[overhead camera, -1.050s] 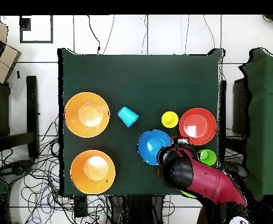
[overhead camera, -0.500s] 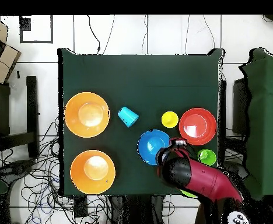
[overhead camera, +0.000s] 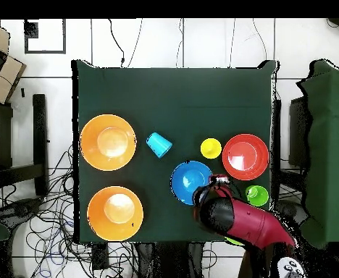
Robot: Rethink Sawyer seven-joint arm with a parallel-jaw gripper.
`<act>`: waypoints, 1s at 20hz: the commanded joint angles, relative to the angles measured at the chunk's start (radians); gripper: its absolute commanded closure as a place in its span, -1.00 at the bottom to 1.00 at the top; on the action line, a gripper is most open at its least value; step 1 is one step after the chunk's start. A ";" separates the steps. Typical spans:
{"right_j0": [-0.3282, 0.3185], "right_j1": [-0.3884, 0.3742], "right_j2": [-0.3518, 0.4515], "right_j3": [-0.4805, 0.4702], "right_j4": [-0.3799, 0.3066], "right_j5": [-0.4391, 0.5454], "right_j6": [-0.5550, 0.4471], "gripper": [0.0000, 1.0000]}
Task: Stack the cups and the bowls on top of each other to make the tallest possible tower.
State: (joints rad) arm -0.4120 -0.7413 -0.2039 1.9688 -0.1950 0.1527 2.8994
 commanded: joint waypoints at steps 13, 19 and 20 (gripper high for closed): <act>-0.018 0.050 0.085 -0.030 -0.079 -0.013 -0.044 -1.00; -0.019 0.028 0.094 -0.037 -0.065 0.034 -0.056 -1.00; -0.017 0.021 0.096 -0.038 -0.060 0.047 -0.057 -1.00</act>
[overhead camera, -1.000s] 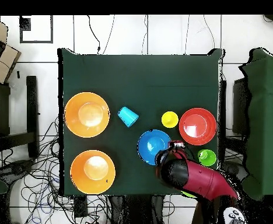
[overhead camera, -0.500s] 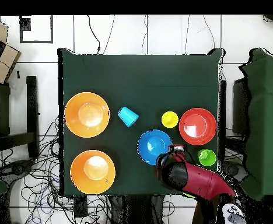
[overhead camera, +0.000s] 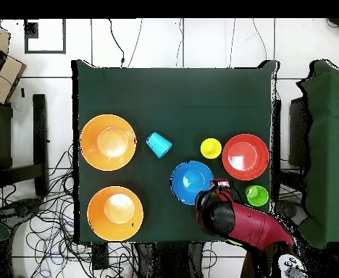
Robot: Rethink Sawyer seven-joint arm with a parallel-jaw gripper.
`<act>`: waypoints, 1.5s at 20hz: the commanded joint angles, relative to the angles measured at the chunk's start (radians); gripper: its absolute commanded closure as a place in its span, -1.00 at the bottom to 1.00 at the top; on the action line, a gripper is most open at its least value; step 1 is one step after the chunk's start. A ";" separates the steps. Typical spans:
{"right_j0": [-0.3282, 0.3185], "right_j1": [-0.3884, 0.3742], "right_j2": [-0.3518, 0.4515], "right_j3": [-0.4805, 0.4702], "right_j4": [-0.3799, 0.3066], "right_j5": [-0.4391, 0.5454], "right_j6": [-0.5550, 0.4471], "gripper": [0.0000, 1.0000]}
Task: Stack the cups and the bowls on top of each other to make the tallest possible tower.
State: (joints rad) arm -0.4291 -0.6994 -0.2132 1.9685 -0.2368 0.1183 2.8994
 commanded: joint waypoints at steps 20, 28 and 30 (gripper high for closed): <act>0.031 -0.027 0.108 -0.059 0.031 0.147 -0.016 -1.00; 0.029 0.014 0.111 -0.123 -0.012 0.163 -0.076 -1.00; 0.012 0.030 0.128 -0.144 -0.019 0.177 -0.099 -1.00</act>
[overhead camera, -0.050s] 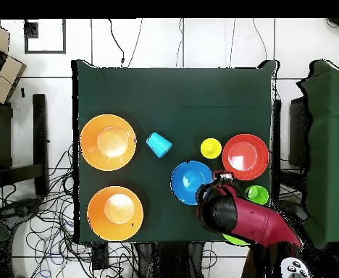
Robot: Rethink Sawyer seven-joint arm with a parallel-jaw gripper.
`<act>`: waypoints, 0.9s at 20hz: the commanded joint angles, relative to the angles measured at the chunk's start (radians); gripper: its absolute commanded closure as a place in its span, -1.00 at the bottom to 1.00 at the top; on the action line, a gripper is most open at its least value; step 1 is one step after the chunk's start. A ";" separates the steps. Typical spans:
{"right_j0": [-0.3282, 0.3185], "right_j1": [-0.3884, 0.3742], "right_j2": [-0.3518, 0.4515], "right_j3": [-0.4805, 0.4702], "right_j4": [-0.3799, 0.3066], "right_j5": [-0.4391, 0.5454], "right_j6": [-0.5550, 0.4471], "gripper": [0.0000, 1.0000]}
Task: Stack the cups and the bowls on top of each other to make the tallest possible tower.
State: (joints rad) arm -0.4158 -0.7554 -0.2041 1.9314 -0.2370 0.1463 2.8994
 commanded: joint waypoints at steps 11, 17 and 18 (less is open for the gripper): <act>-0.043 0.106 0.143 -0.135 -0.047 0.150 -0.126 -1.00; -0.065 0.133 0.157 -0.149 -0.061 0.131 -0.134 -1.00; -0.073 0.138 0.162 -0.151 -0.066 0.125 -0.140 -1.00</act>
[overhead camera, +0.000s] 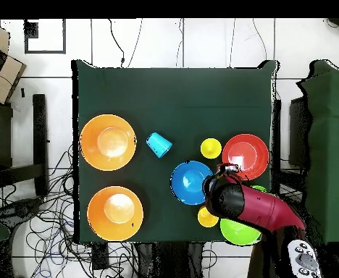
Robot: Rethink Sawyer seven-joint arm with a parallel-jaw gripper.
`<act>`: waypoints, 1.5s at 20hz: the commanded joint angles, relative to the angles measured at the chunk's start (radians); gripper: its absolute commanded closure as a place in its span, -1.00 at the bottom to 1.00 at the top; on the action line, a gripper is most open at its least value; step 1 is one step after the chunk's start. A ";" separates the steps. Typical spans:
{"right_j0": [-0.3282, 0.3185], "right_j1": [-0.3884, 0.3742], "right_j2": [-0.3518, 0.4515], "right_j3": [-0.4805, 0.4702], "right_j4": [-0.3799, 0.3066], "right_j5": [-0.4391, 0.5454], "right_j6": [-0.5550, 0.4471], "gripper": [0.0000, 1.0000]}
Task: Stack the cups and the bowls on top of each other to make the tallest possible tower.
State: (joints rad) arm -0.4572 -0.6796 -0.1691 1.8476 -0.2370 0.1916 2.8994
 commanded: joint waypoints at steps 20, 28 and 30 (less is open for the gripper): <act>-0.150 0.182 0.192 -0.166 -0.204 0.042 -0.171 -1.00; -0.185 0.193 0.213 -0.161 -0.230 0.023 -0.160 -1.00; -0.189 0.196 0.216 -0.162 -0.231 0.024 -0.157 -1.00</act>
State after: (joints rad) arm -0.6400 -0.5102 -0.0860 1.7549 -0.3950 0.1912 2.8994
